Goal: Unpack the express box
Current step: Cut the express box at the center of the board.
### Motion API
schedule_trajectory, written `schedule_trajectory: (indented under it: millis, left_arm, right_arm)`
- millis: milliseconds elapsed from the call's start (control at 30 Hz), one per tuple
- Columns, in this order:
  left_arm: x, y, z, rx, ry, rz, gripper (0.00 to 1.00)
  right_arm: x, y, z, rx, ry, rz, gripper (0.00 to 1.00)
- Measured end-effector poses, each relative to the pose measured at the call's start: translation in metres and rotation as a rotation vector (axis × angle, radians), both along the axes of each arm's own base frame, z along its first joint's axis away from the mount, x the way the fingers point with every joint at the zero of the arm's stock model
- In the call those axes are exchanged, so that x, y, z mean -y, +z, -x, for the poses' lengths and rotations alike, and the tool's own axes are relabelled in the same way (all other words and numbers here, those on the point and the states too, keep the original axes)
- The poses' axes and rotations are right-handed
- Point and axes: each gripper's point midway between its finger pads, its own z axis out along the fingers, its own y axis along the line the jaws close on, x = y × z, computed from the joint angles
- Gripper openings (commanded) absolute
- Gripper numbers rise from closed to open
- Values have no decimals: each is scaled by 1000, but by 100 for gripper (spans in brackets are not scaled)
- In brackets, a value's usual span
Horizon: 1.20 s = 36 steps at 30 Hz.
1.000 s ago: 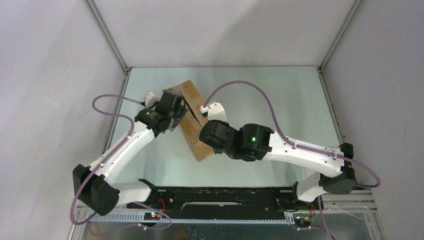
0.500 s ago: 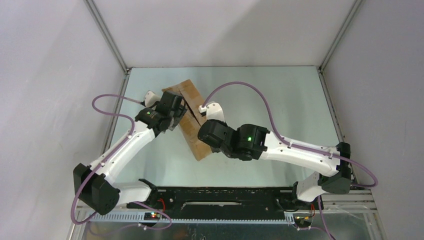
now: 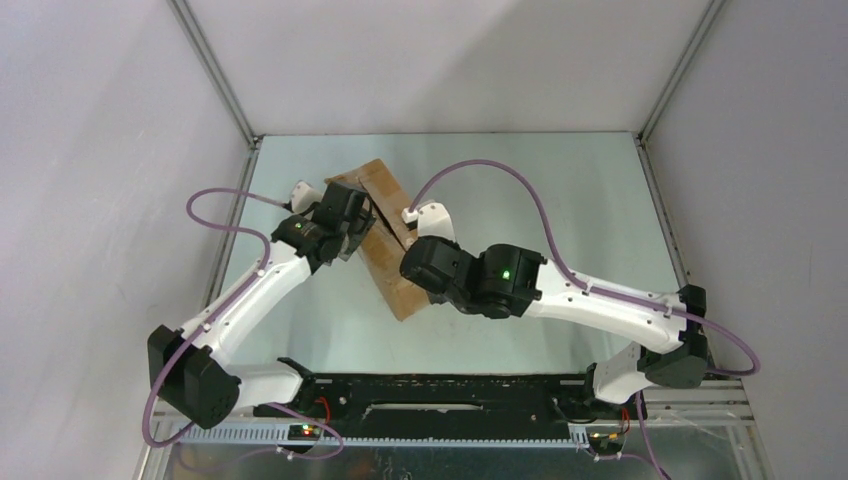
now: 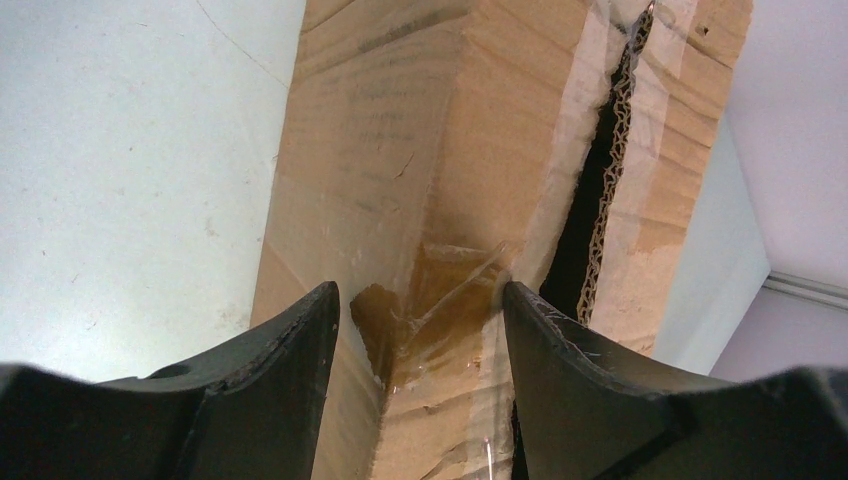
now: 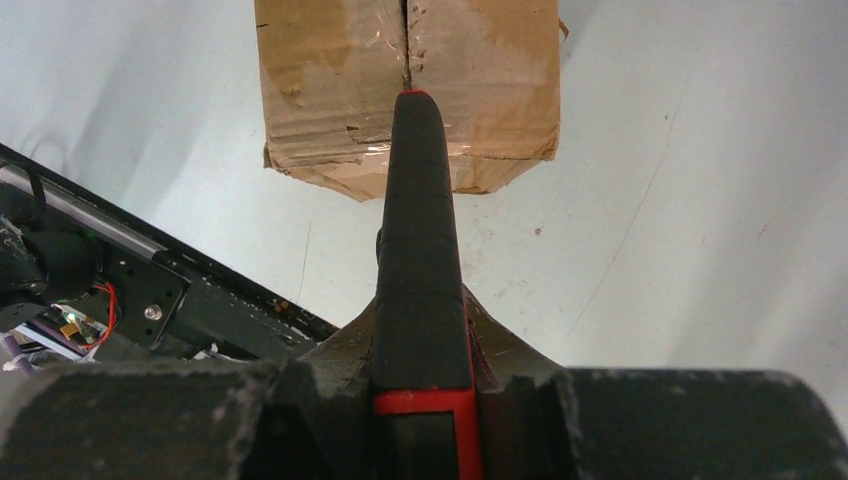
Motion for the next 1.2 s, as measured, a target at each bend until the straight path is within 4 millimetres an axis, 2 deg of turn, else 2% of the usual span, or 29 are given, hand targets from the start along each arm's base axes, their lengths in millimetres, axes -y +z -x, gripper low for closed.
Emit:
schedule_trajectory:
  millis: [367, 533, 867, 1200]
  left_arm:
    - [0, -1, -1, -3, 0, -1, 64]
    - [1, -2, -1, -3, 0, -1, 64]
    - [1, -3, -2, -5, 1, -3, 64]
    - [-3, -1, -8, 14, 21, -13, 64]
  right_arm:
    - [9, 14, 10, 8, 19, 7, 0]
    - [12, 15, 13, 6, 25, 15, 0]
    - [9, 5, 8, 3, 9, -3, 0]
    - [-3, -11, -2, -7, 2, -48, 0]
